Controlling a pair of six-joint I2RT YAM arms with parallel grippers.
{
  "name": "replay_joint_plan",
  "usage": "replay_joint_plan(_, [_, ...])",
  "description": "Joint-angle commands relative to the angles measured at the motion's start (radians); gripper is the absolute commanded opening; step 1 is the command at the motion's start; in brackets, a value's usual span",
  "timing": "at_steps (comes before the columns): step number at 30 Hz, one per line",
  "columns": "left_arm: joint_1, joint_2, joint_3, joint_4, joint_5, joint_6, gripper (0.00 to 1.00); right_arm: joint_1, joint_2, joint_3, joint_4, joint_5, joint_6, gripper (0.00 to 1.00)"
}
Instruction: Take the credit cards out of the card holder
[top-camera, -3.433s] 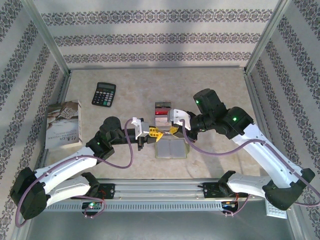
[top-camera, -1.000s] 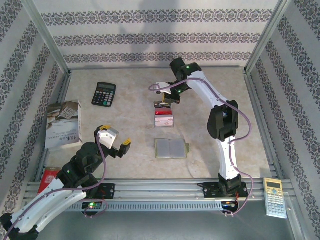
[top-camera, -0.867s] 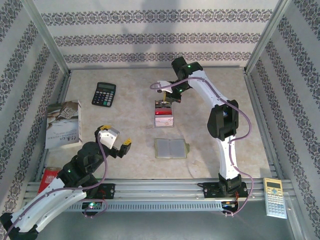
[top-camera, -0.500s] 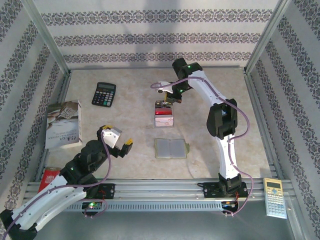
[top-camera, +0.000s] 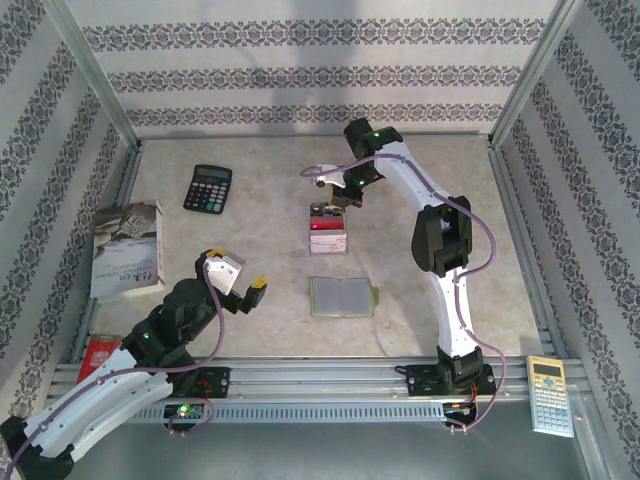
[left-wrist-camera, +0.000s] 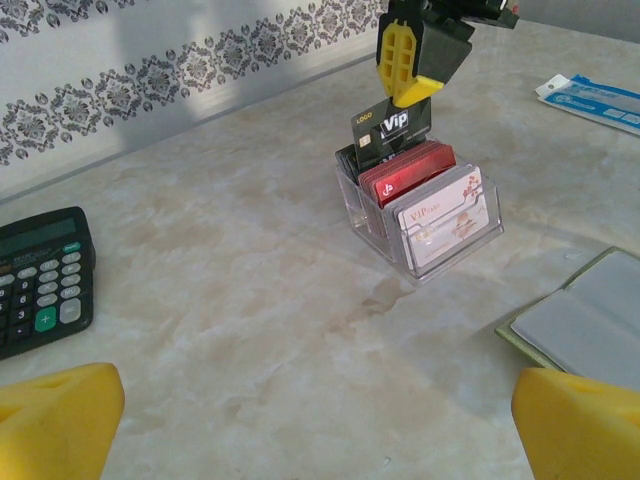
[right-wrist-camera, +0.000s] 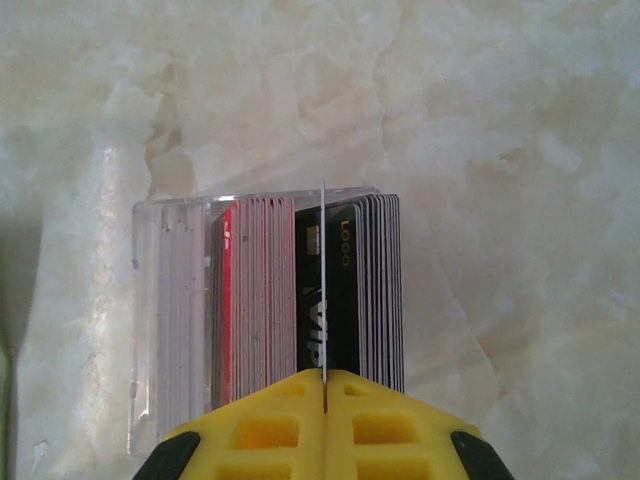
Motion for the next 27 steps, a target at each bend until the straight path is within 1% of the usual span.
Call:
replay_joint_plan(1, [-0.006, 0.005, -0.004, 0.043, -0.008, 0.004, 1.0, -0.012, 0.024, 0.027, 0.014, -0.027, 0.0, 0.0])
replay_joint_plan(18, [0.002, 0.066, 0.002, 0.096, 0.005, 0.011, 1.0, -0.023, 0.067, 0.027, 0.045, -0.015, 0.02, 0.0])
replay_joint_plan(25, [0.003, 0.083, 0.006, 0.104, 0.011, 0.007, 1.0, -0.03, 0.06, 0.026, 0.042, -0.042, 0.032, 0.14])
replay_joint_plan(27, [0.003, 0.081, 0.008, 0.107, 0.009, 0.006, 1.0, -0.033, 0.053, 0.024, 0.044, -0.051, 0.038, 0.15])
